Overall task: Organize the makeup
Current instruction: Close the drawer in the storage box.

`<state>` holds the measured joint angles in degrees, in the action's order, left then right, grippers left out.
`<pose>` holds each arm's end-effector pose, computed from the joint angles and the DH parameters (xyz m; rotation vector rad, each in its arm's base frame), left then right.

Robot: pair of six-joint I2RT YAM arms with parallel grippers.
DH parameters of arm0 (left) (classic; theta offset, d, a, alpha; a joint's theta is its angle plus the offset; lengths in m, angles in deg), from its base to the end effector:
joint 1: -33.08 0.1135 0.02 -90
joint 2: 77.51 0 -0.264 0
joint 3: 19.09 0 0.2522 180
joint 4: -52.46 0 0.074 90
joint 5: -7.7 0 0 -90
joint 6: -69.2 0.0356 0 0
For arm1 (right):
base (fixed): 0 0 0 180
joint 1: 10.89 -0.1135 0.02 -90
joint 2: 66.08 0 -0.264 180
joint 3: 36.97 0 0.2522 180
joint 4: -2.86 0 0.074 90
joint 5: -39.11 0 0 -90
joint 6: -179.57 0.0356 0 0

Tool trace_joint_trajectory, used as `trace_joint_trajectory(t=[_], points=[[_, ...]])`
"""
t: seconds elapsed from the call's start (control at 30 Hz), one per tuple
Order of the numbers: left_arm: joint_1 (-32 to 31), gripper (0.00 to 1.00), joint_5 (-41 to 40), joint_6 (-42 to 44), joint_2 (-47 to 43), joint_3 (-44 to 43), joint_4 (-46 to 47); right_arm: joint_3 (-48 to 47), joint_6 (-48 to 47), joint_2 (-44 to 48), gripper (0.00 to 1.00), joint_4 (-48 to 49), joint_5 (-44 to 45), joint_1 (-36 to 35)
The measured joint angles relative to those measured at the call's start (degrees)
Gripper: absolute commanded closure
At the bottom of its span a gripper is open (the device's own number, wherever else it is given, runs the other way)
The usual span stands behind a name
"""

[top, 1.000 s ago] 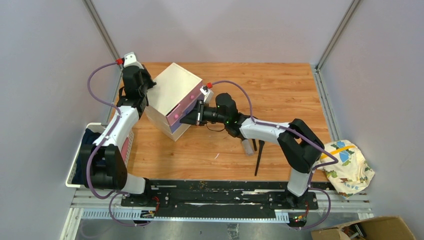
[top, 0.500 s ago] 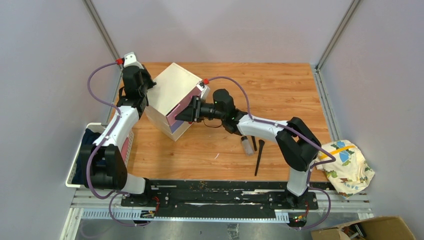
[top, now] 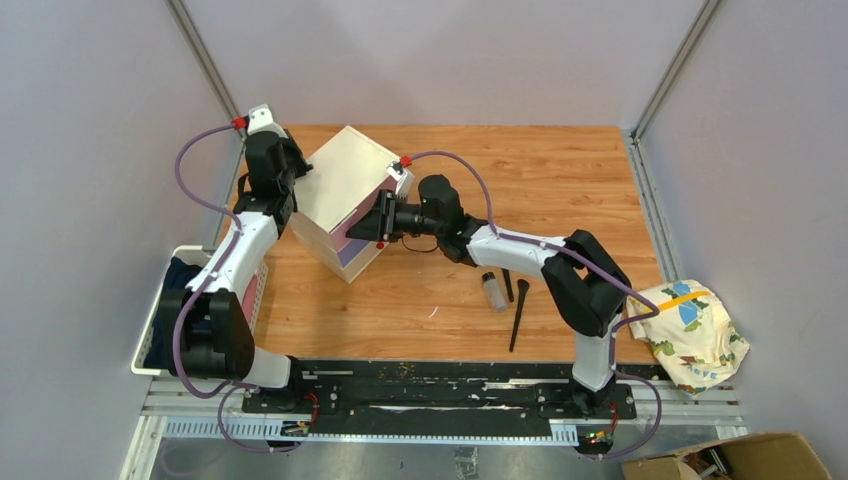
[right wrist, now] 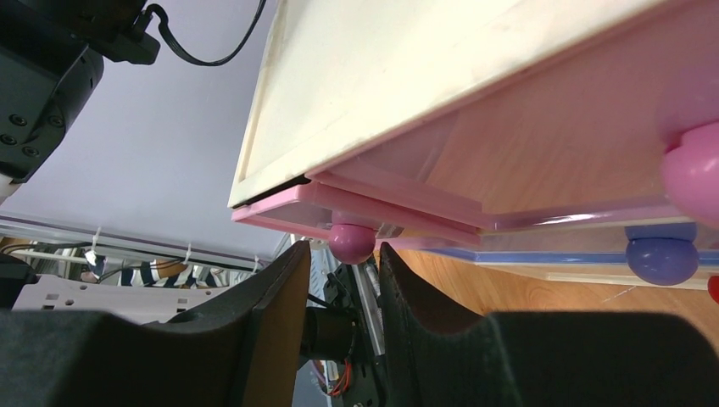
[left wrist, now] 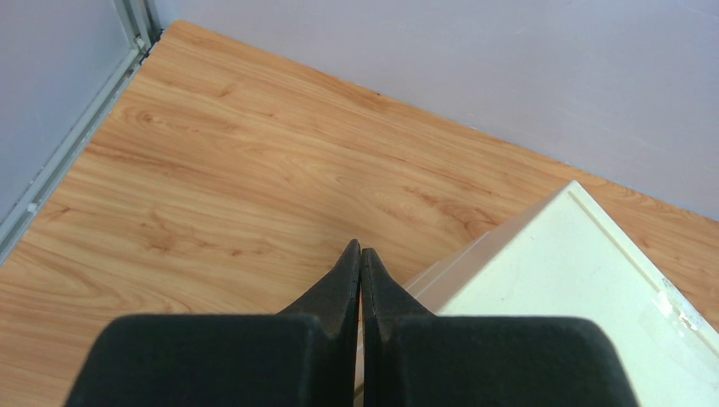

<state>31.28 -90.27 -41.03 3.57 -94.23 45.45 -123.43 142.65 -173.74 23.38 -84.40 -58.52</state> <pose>0.3364 -0.0056 0.3237 -0.3856 1.7552 -0.1503 0.2813 0.3375 0.2726 -0.4578 1.8579 1.7479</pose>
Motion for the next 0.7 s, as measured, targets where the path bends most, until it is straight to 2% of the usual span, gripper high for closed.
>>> trace_joint_trajectory(t=[0.4, 0.53, 0.7], points=[[0.00, 1.00, -0.04, -0.04, 0.00, 0.02, 0.00, -1.81, 1.57, -2.49, 0.68, 0.55, -0.20, 0.00], [0.00, 1.00, -0.04, -0.09, 0.00, 0.02, 0.00, -1.81, 2.03, -2.51, 0.86, 0.85, -0.20, 0.00], [0.00, 1.00, -0.04, -0.15, 0.00, 0.02, 0.00, -1.81, 1.77, -2.49, 1.00, 0.79, -0.04, 0.00]])
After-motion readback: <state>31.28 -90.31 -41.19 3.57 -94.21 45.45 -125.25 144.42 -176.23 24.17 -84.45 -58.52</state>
